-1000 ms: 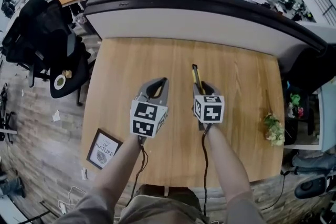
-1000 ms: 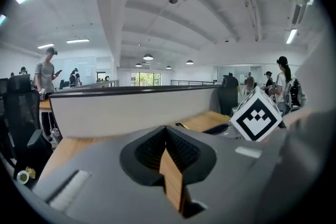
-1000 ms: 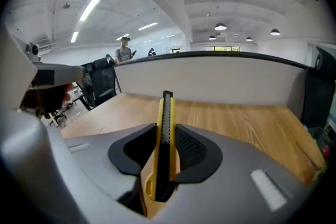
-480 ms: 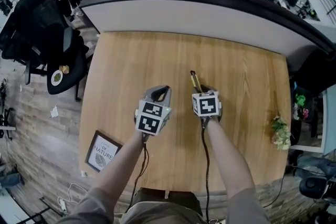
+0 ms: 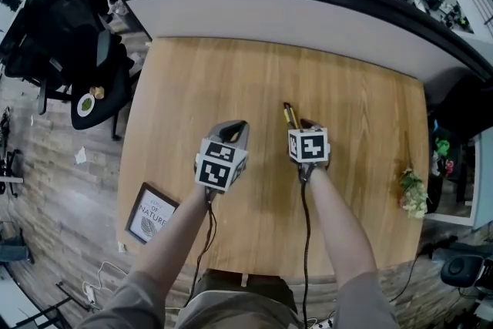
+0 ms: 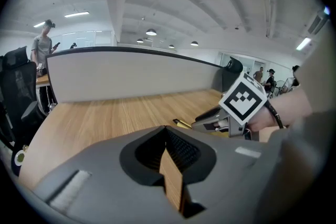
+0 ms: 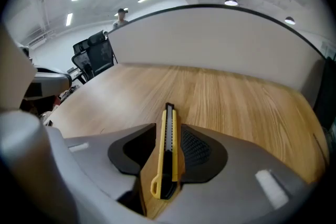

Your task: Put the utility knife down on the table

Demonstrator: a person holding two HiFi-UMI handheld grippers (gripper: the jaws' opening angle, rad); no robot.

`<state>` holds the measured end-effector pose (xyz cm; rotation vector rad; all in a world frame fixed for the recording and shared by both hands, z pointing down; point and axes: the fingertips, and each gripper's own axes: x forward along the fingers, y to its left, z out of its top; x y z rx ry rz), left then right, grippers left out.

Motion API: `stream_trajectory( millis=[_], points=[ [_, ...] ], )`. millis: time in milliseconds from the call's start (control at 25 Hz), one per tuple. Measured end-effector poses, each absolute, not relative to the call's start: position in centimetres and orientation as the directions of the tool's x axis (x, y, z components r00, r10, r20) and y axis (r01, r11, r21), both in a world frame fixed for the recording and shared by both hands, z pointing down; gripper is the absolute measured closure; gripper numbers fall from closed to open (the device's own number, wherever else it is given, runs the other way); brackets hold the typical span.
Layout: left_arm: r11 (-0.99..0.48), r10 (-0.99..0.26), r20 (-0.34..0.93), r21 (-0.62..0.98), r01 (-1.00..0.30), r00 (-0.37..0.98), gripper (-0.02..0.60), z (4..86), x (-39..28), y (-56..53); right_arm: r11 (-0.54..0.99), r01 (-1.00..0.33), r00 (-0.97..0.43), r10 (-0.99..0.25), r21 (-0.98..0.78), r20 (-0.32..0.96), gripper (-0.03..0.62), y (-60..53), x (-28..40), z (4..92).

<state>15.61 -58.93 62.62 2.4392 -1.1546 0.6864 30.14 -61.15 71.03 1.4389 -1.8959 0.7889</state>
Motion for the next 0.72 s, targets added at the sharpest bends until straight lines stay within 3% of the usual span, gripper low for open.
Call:
stream_trajectory(
  millis=[320,520,720],
  points=[
    [-0.628,-0.692,0.42,0.053,-0.777,0.587,0.58,52.6,15.2,-59.0,0.276,-0.955,-0.286,-0.777,-0.104,0.562,0.47,-60.6,30.5,55.3],
    [-0.644,-0.725,0.308,0.015,-0.765,0.616,0.58,45.1,15.0,-57.6,0.319,-0.943,-0.329,-0.859,-0.094,0.392,0.532,-57.1,30.5,44.5],
    [-0.666,-0.73,0.224,-0.018,-0.746,0.646,0.58,39.2,14.4,-54.0,0.368,-0.928,-0.37,-0.89,-0.059,0.265,0.551,-51.1,29.5,36.9]
  ],
)
